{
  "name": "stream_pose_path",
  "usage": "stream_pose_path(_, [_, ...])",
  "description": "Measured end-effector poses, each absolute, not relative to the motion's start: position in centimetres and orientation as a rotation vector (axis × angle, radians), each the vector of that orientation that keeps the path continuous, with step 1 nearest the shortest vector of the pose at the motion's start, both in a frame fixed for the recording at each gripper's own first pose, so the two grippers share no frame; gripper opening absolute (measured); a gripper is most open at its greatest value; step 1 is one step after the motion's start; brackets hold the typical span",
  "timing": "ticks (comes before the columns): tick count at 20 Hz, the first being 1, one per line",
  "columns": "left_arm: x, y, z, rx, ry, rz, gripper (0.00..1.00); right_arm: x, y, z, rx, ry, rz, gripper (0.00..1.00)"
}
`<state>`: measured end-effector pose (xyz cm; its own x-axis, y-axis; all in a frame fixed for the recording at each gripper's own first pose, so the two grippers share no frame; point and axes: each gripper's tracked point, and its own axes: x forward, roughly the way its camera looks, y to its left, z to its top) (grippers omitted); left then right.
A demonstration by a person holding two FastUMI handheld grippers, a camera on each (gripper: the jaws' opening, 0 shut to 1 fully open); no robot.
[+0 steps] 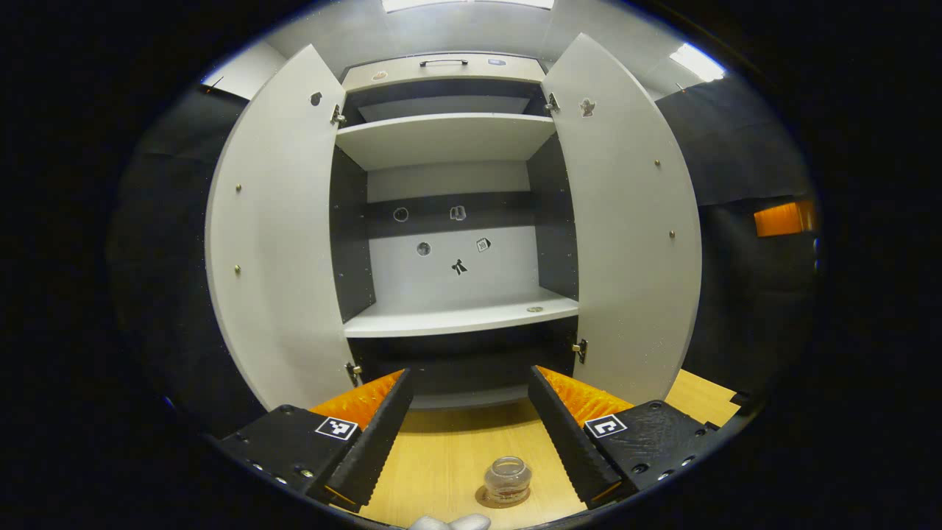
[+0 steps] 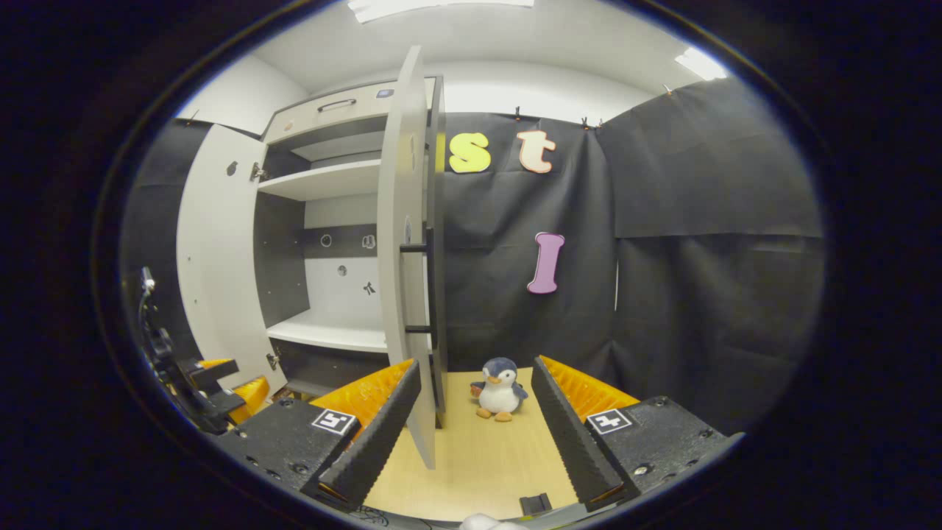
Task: Grasp the bottle in the cabinet with the left hand and place it on the coaster, then close the right door with the right hand and the left door with the left hand.
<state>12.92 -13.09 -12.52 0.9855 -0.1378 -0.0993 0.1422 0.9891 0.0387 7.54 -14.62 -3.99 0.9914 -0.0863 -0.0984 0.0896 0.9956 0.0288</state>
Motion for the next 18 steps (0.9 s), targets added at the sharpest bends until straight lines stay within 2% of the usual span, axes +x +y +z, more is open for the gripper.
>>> stream_pose_path(6, [9.4, -8.8, -8.4, 0.039, 0.096, -0.085, 0.96, 9.9, -15.8, -4.0, 0.042, 0.086, -0.115, 0.99])
stream_pose_path(18, [5.9, -3.5, -7.4, 0.029, 0.121, 0.0, 0.96, 16.3, -16.1, -0.9, -0.004, 0.053, -0.122, 0.99])
